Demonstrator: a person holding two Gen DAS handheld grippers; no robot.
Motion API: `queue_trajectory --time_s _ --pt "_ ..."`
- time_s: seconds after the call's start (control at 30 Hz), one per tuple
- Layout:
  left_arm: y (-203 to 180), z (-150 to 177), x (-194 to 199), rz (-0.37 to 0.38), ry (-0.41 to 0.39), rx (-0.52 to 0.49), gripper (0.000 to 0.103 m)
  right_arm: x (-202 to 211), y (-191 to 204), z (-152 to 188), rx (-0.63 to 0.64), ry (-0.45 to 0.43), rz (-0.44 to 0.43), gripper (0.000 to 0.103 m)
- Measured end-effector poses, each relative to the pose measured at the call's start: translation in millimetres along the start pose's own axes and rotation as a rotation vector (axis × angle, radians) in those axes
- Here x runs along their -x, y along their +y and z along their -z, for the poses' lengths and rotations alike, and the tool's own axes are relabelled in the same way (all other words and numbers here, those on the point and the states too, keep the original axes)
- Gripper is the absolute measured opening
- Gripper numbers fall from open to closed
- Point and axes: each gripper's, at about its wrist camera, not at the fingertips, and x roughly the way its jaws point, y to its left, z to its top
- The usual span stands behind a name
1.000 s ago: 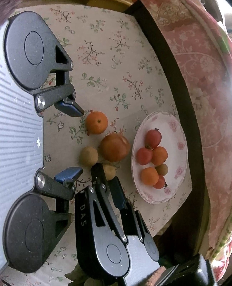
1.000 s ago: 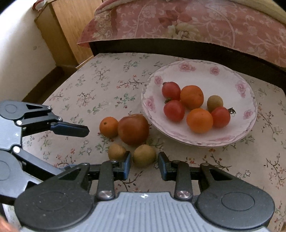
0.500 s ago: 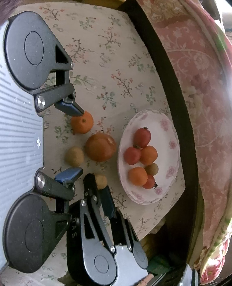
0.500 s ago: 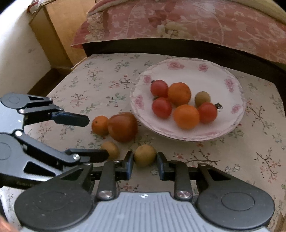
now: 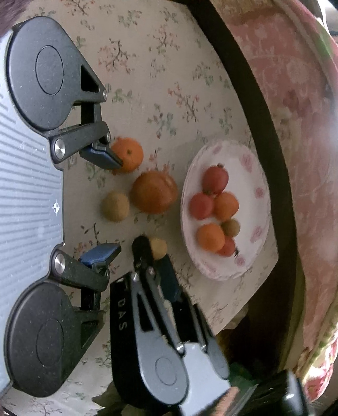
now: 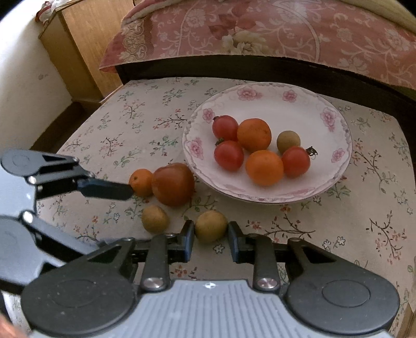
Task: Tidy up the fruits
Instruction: 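Grasp a small brown fruit with the left tool while the right tool grasps another brown fruit, then lift both brown fruits and carry them toward the white plate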
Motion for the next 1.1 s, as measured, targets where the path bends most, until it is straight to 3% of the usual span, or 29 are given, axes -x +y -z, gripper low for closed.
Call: queue_trajectory --time_s 0.23,0.3,0.43,0.9,1.1 --pt "-4 0 -14 -0.008 0.011 0.023 0.052 0 -2 0 -0.004 0.003 0.001 0.03" --pt "-3 -1 -13 -0.019 0.003 0.034 0.042 0 -3 0 -0.005 0.002 0.001 0.03" --pt "-4 -1 -13 -0.034 -0.002 0.04 0.036 1 -3 0 0.003 0.002 0.01 0.03" --pt "-6 15 3 -0.023 0.027 0.027 0.036 10 2 13 0.062 0.028 -0.006 0.03" --pt "-7 16 1 -0.022 0.022 0.011 0.042 8 6 13 0.094 0.022 0.01 0.03"
